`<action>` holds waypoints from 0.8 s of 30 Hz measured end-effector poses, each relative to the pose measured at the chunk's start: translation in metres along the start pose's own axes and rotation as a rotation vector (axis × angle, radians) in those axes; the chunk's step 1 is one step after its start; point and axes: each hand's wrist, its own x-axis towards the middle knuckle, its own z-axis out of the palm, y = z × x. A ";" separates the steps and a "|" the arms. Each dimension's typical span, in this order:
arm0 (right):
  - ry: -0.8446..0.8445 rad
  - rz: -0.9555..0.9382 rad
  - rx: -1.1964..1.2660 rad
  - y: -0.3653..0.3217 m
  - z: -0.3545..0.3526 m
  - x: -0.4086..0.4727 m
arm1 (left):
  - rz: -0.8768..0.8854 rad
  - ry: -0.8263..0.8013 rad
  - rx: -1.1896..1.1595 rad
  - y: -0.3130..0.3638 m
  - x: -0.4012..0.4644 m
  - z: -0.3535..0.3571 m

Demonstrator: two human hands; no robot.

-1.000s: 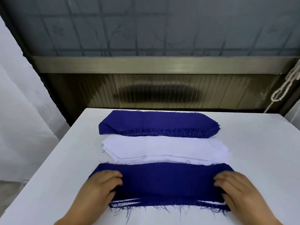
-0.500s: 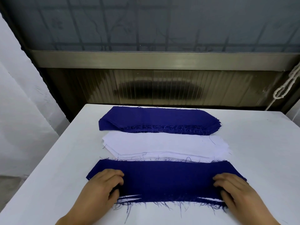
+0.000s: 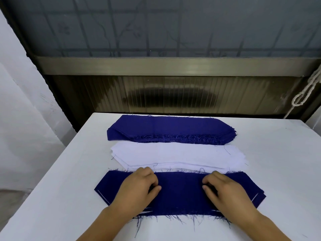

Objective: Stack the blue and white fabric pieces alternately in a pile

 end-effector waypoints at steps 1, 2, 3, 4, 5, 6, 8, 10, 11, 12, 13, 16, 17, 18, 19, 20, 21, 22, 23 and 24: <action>0.000 0.024 -0.008 0.000 0.003 0.001 | -0.007 0.015 0.016 0.002 0.001 0.003; 0.012 0.049 -0.017 0.003 0.005 0.001 | -0.014 0.034 0.027 0.001 0.000 0.003; 0.030 0.078 -0.029 0.008 0.005 -0.001 | -0.021 0.058 0.036 -0.002 -0.003 0.003; 0.048 0.113 -0.038 0.015 0.003 -0.004 | -0.028 0.082 0.042 -0.007 -0.006 0.001; 0.064 0.147 -0.047 0.021 0.000 -0.008 | -0.040 0.099 0.043 -0.014 -0.010 -0.002; 0.078 0.179 -0.063 0.028 -0.003 -0.011 | -0.056 0.110 0.040 -0.021 -0.015 -0.004; 0.098 0.235 -0.116 0.041 -0.010 -0.018 | -0.094 0.131 0.049 -0.035 -0.024 -0.010; 0.104 0.295 -0.155 0.050 -0.016 -0.021 | -0.138 0.145 0.079 -0.048 -0.030 -0.016; 0.100 0.325 -0.174 0.054 -0.019 -0.022 | -0.157 0.147 0.099 -0.053 -0.031 -0.019; 0.091 0.353 -0.190 0.056 -0.022 -0.022 | -0.171 0.145 0.126 -0.057 -0.030 -0.022; 0.083 0.375 -0.203 0.058 -0.025 -0.020 | -0.180 0.142 0.162 -0.059 -0.028 -0.025; 0.100 0.372 -0.218 0.054 -0.029 -0.008 | -0.162 0.182 0.242 -0.057 -0.013 -0.028; 0.119 0.336 -0.193 0.050 -0.029 -0.001 | -0.135 0.205 0.244 -0.053 -0.006 -0.026; 0.130 0.287 -0.162 0.045 -0.027 0.006 | -0.109 0.215 0.237 -0.048 0.003 -0.024; 0.127 0.230 -0.136 0.042 -0.024 0.014 | -0.080 0.218 0.229 -0.042 0.012 -0.020; 0.111 0.175 -0.113 0.039 -0.020 0.023 | -0.046 0.215 0.222 -0.038 0.022 -0.017; 0.085 0.131 -0.092 0.038 -0.015 0.032 | -0.009 0.200 0.213 -0.034 0.032 -0.012; 0.053 0.102 -0.069 0.038 -0.011 0.041 | 0.016 0.161 0.193 -0.032 0.041 -0.008; 0.018 0.087 -0.044 0.038 -0.006 0.047 | 0.023 0.114 0.170 -0.031 0.048 -0.003; -0.014 0.083 -0.024 0.039 -0.002 0.052 | 0.015 0.064 0.146 -0.032 0.052 0.002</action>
